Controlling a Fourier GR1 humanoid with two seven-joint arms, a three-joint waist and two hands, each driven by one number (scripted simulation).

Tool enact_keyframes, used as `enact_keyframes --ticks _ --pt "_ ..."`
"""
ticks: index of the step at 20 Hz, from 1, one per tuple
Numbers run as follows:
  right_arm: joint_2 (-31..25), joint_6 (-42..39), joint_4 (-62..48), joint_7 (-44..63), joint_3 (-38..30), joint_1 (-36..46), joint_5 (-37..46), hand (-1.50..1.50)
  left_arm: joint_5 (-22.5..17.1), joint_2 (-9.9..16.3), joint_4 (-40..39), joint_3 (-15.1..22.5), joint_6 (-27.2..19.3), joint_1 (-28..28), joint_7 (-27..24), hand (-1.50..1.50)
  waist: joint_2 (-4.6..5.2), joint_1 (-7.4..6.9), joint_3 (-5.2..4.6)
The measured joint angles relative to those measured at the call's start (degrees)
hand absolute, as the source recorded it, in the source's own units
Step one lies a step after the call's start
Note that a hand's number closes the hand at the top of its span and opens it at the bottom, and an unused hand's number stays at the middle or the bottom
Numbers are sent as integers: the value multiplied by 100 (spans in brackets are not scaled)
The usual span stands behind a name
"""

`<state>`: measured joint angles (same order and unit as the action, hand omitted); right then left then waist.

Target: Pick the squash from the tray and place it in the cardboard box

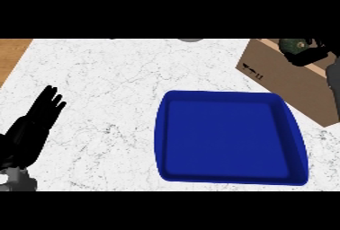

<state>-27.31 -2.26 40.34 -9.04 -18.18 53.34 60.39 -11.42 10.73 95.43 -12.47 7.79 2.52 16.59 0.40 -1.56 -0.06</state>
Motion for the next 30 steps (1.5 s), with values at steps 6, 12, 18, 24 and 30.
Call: enact_keyframes --ticks 6,12,18,24,30 --pt "-130 8 -1093 67 -165 100 4 -150 48 -40 -64 66 -7 54 -4 0 2 -28 -10" --pt "-218 218 -1678 -740 -461 105 -352 -150 0 57 -111 -20 -26 250 119 0 -9 -12 -9" --pt "-233 397 -1741 -1011 -1440 255 -1385 -150 -19 50 0 -31 -18 143 131 0 -3 5 11" --pt "-662 120 -1936 -1137 -2235 323 -2258 -150 15 76 -137 -66 14 146 16 0 10 31 14" --pt "-1391 -410 -2296 -1294 -2667 186 -2763 -150 71 -21 -100 19 -50 175 20 0 29 7 18"
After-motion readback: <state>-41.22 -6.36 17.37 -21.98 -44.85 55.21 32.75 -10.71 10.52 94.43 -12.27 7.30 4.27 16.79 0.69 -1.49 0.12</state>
